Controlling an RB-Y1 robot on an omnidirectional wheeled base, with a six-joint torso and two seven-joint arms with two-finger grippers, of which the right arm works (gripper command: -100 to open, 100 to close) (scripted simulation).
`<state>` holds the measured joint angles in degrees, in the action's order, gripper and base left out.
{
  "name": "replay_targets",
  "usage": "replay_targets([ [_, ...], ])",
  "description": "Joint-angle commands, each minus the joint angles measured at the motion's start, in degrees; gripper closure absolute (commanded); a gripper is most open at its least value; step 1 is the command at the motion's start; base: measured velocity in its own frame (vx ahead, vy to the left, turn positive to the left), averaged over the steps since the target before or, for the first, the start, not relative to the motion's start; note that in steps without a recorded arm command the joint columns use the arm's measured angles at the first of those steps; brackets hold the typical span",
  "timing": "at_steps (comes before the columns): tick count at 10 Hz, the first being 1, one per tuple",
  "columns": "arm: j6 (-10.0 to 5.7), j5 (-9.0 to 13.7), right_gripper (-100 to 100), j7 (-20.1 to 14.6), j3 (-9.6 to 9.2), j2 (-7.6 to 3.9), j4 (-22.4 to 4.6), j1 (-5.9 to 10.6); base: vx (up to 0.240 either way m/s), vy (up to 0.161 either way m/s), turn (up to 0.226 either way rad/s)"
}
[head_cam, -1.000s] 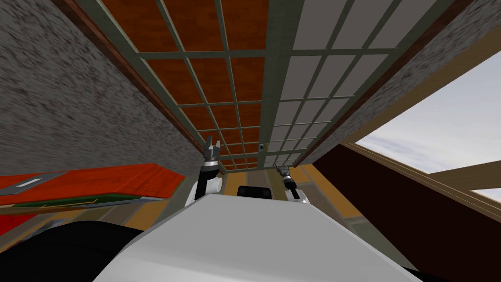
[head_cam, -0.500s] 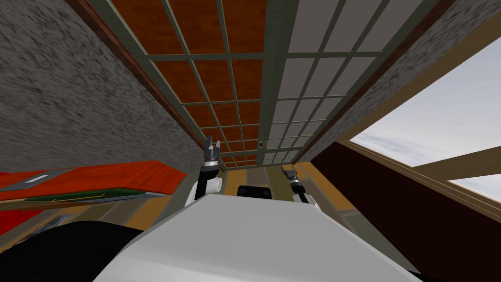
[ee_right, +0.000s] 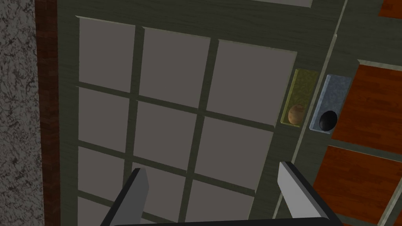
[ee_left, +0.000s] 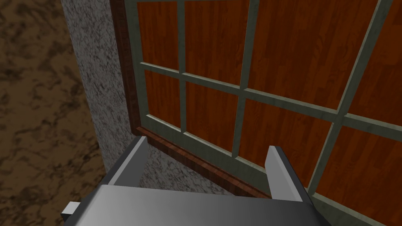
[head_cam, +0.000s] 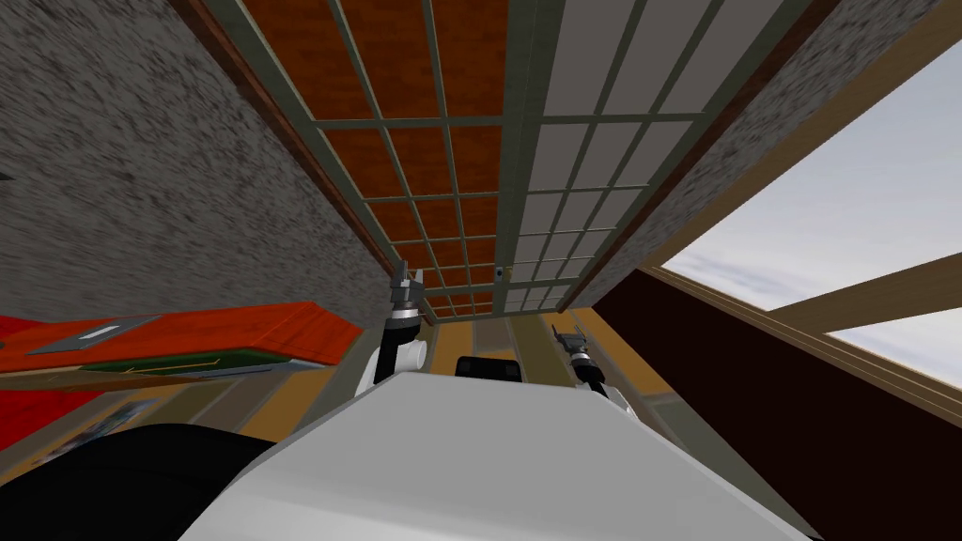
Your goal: Pull the door open
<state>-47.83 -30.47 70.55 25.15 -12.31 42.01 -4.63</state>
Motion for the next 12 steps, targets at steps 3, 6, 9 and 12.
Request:
replay_targets([
  [3,-0.16,0.44,-100,0.38,1.52,-0.90,0.00,-1.69,-0.086,-0.017,0.012],
  [6,0.23,1.12,-100,0.61,3.75,-1.61,0.39,-3.83,-0.056,-0.023,0.047],
  [9,0.65,1.89,-100,0.71,5.83,-1.07,1.07,-5.61,-0.002,-0.025,0.098],
  [12,0.88,2.50,-100,0.64,6.84,1.32,2.10,-5.93,0.129,-0.028,0.146],
])
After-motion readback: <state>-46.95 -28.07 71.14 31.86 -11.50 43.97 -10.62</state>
